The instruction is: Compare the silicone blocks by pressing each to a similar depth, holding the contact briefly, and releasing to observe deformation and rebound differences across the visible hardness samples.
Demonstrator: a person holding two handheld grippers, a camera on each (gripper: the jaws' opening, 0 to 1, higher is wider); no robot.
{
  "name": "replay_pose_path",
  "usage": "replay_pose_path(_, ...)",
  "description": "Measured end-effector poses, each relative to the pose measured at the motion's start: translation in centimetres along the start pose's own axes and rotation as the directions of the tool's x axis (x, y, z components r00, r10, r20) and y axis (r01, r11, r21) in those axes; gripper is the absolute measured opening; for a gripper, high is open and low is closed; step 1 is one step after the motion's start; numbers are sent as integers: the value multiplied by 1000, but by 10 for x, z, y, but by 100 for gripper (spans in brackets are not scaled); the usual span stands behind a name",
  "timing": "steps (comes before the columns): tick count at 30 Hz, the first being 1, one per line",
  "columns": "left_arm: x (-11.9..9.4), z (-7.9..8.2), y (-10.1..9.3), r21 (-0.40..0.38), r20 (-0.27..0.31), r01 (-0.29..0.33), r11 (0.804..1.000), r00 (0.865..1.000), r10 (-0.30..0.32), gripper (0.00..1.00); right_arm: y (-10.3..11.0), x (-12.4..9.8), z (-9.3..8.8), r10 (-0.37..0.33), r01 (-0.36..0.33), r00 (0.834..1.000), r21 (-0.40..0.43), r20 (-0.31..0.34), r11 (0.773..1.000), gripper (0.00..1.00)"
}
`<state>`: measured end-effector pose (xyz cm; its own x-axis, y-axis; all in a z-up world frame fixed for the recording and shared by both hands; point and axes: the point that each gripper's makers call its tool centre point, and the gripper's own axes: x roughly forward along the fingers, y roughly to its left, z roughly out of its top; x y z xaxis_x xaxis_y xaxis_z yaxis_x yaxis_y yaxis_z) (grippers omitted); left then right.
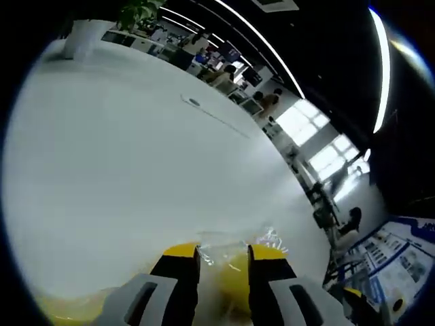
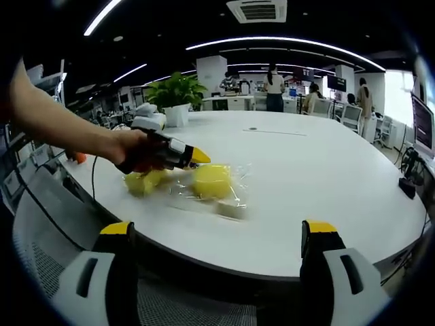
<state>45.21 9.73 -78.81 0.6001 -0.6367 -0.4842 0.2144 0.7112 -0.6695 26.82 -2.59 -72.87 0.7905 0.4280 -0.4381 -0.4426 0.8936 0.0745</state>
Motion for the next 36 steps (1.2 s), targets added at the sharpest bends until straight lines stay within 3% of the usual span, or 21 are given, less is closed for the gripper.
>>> replay_pose_path(3,2,-2,-1,-4,0,0,1000,1000,0,24,0,0,-1,1,-1,1000,-1,-3,1000,95)
replay_pose_path(7,2,4,7,-86,39,-29,996,999,32,5,0,0,-1,0,0,1000,-1,-5,1000,95)
replay_pose_path(11,4,4,6,-75,39,-21,997,999,24,2,0,0,-1,1,-1,1000,-1,-4,1000,95)
replay_pose_path(13,4,6,4,-14,43,-30,999,999,30,1,1,0,-1,4,-4,1000,-2,-7,1000,94)
replay_pose_path(17,2,6,0,-16,46,-26,1000,999,26,0,1,0,-2,5,-5,1000,-4,-11,1000,94)
replay_pose_path(20,1,7,-2,62,52,-27,998,998,24,0,1,0,-2,3,-3,1000,-3,-9,1000,94)
replay_pose_path(23,-3,9,-12,70,62,-8,997,998,4,0,2,0,-2,5,-5,1000,-3,-9,1000,94)
replay_pose_path(26,-6,13,-21,131,70,8,991,997,-17,0,2,0,-1,5,-5,1000,-3,-6,1000,94)
replay_pose_path(31,-17,16,-39,211,64,39,977,997,-54,0,2,1,0,7,-7,1000,-3,-1,1000,94)
replay_pose_path(32,-20,16,-41,265,56,38,964,997,-54,0,2,1,0,9,-9,1000,-3,-2,1000,94)
replay_pose_path(35,-28,12,-47,310,39,37,950,998,-52,0,3,1,0,12,-12,1000,-3,0,1000,94)
replay_pose_path(36,-31,12,-50,350,33,44,936,998,-60,0,3,1,0,12,-12,1000,-2,1,1000,94)
